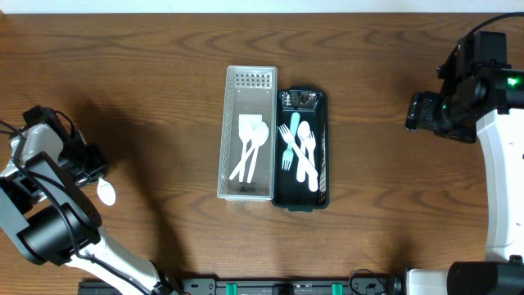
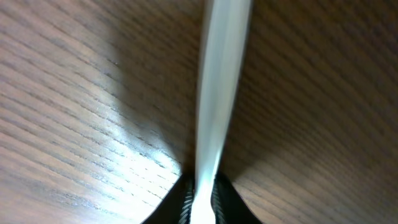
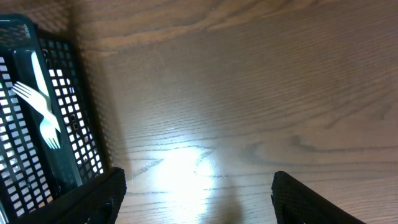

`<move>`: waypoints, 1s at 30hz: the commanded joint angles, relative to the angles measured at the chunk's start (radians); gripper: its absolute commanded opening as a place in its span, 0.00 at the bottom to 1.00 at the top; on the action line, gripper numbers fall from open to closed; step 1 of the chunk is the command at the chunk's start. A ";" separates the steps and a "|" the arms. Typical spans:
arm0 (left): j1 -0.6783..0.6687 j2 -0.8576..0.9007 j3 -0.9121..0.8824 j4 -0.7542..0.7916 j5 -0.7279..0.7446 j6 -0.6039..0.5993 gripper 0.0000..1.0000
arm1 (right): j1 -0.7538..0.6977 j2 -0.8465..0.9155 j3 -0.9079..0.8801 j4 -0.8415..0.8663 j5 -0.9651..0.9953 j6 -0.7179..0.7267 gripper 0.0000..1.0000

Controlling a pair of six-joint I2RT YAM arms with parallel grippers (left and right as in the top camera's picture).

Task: Pack container
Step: 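Move the left gripper to the last white spoon and grasp it, then carry the last white spoon into the white basket and release it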

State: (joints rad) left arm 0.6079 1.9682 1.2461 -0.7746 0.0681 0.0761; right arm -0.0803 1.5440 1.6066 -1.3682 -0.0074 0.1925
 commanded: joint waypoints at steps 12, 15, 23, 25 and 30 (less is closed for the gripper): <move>-0.005 0.035 -0.005 0.004 -0.022 -0.082 0.06 | -0.006 0.001 -0.006 -0.001 0.000 -0.015 0.78; -0.036 -0.009 -0.004 -0.004 0.004 -0.100 0.06 | -0.005 0.001 -0.006 -0.001 0.000 -0.015 0.78; -0.257 -0.273 0.001 -0.035 0.012 -0.105 0.06 | -0.005 0.001 -0.006 -0.001 0.000 -0.015 0.78; -0.348 -0.362 0.003 -0.047 0.011 -0.105 0.06 | -0.005 0.001 -0.006 -0.001 0.000 -0.015 0.78; -0.610 -0.557 0.003 -0.055 0.011 -0.117 0.06 | -0.005 0.001 -0.006 0.000 0.000 -0.015 0.78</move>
State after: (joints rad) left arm 0.1104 1.4925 1.2415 -0.8150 0.0772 -0.0235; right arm -0.0803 1.5440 1.6066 -1.3682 -0.0074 0.1925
